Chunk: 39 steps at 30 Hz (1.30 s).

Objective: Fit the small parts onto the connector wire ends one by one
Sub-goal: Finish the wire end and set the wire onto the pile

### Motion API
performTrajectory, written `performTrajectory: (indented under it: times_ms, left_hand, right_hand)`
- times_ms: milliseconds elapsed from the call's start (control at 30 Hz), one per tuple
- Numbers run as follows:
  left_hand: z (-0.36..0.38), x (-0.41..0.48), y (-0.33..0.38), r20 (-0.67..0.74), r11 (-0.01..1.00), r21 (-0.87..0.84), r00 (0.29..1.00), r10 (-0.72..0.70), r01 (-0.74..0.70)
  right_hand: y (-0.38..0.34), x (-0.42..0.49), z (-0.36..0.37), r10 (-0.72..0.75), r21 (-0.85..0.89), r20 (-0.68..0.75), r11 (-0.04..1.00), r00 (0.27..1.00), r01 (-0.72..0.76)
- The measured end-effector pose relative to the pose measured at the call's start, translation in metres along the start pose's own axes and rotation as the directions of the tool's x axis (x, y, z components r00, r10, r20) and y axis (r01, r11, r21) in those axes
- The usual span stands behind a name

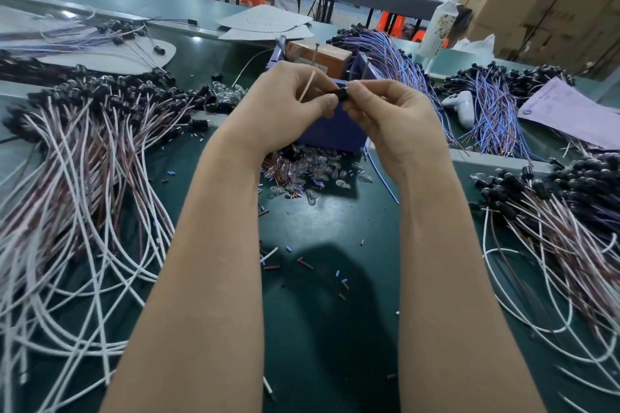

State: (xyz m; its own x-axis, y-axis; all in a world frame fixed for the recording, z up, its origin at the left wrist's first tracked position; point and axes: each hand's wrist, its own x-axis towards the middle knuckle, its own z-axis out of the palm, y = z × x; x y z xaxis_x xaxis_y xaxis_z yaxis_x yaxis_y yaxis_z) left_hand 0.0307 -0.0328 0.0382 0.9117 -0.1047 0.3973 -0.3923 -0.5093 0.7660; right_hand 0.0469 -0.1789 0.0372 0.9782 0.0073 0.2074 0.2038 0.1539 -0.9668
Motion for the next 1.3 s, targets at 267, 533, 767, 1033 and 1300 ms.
performTrajectory:
  times_ms: [267, 533, 767, 1033, 1300]
  left_hand:
    - [0.000, 0.002, -0.001, -0.030, 0.998, 0.058, 0.999, -0.016, 0.018]
    - [0.002, -0.002, -0.002, 0.124, 0.982, 0.080, 0.976, -0.179, 0.170]
    - [-0.010, -0.002, -0.010, 0.124, 0.965, 0.031, 0.957, -0.261, 0.259]
    - [-0.004, -0.001, 0.004, 0.246, 0.975, 0.161, 0.951, -0.187, 0.150]
    - [-0.005, 0.009, -0.003, -0.298, 0.928, 0.113, 0.903, -0.309, 0.354]
  right_hand:
    - [0.009, -0.002, 0.008, 0.047, 0.053, -0.011, 0.998, 0.999, -0.046]
    - [0.009, 0.005, -0.006, 0.008, -0.122, -0.146, 0.992, 0.989, -0.026]
    - [0.025, 0.018, -0.037, 0.003, -0.311, -0.441, 0.938, 0.897, -0.155]
    - [0.010, 0.005, -0.011, -0.042, -0.772, 0.122, 0.623, 0.992, 0.121]
    - [0.011, 0.000, -0.008, 0.171, -0.267, 0.204, 0.957, 0.964, -0.113]
